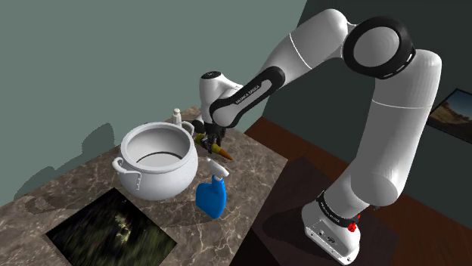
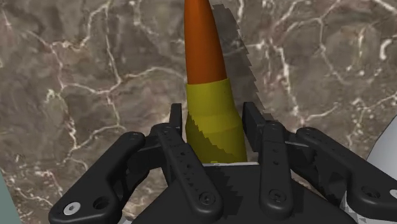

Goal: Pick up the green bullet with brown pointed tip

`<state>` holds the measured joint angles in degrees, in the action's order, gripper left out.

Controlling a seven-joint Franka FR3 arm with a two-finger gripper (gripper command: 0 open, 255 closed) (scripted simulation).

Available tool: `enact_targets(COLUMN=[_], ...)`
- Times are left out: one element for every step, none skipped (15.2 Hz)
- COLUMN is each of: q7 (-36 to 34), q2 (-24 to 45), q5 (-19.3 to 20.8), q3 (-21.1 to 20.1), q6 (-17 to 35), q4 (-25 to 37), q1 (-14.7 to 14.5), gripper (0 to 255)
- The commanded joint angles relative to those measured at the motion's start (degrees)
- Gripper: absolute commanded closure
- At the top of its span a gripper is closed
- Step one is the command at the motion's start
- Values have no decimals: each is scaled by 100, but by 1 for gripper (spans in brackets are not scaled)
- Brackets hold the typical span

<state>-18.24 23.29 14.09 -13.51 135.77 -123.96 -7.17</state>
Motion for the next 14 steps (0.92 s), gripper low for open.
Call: enact_targets(q7=[0,0,1,-5,17,40,62,85,107,130,152,174,196,218], q2=[5,5,5,-10,-77,-142,-207,-271,-334,-397,-459,-521,-581,-641], q5=[0,0,0,-3,-32,-61,-90,-119,-148,-176,-204,-232,-260,-288], q3=[1,1,1,-3,-20,-36,-51,-66,-80,-93,-106,-119,-131,-142], q6=[5,4,4,10,-49,-107,-168,-228,-289,-350,-412,-474,-537,-600], q4=[1,2,2,-19,-24,-28,-29,-30,-29,-27,-24,-20,-14,-7], q1=[0,0,0,-1,9,20,30,40,50,58,67,75,83,90], gripper=[255,255,255,255,255,255,255,255,255,255,255,255,255,255])
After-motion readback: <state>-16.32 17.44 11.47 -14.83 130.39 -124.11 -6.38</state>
